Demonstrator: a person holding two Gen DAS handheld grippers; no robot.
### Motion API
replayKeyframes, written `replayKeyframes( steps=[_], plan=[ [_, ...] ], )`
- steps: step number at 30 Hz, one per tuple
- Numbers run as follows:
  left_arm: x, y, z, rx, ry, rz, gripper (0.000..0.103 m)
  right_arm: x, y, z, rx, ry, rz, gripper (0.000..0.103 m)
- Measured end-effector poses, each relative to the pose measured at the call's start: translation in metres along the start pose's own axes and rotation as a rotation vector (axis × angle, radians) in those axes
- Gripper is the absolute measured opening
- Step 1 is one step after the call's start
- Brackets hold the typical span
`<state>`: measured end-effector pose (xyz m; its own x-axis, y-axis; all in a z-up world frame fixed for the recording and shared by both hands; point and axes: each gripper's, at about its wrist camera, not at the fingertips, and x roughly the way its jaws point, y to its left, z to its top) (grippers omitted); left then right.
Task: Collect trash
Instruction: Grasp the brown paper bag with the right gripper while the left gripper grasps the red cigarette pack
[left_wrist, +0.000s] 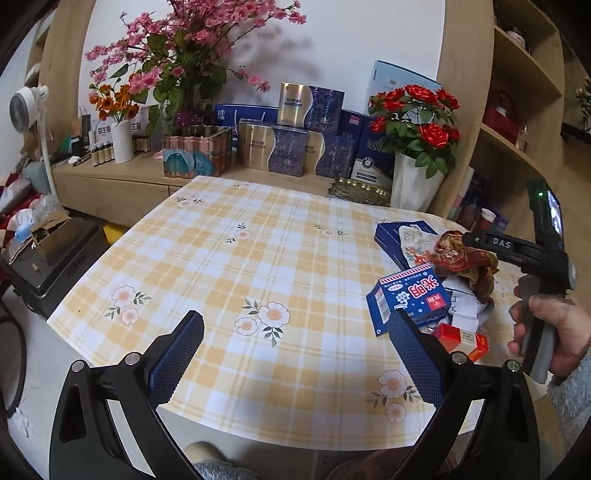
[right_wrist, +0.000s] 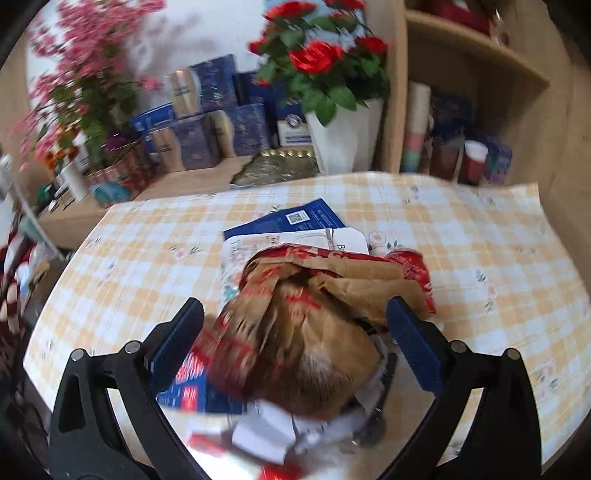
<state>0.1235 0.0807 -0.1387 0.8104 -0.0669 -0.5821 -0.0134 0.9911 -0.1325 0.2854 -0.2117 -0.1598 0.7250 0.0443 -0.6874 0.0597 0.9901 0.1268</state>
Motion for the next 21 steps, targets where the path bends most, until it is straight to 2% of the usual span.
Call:
replayKeyframes(
  steps=[4, 7, 9, 12, 17, 21],
  plan=[
    [0.005, -0.001, -0.001, 0.01, -0.007, 0.006, 0.098, 0.032, 0.001, -0.003, 0.029, 0.094, -0.036, 0.097],
    [0.008, -0.003, -0.003, 0.017, 0.004, -0.01, 0.098, 0.038, -0.006, -0.006, 0.07, 0.11, 0.015, 0.097],
    [0.01, -0.006, -0.004, 0.022, 0.008, -0.019, 0.098, 0.033, -0.007, -0.006, 0.076, 0.105, 0.042, 0.089],
    [0.011, -0.01, -0.006, 0.02, 0.017, -0.053, 0.098, 0.017, -0.008, -0.007, 0.064, 0.062, 0.092, 0.085],
    [0.014, -0.022, -0.01, 0.023, 0.039, -0.106, 0.098, -0.032, -0.012, -0.006, 0.054, -0.087, 0.154, 0.085],
    [0.02, -0.037, -0.014, 0.016, 0.076, -0.168, 0.098, -0.072, -0.028, -0.018, 0.043, -0.191, 0.145, 0.086]
  ],
)
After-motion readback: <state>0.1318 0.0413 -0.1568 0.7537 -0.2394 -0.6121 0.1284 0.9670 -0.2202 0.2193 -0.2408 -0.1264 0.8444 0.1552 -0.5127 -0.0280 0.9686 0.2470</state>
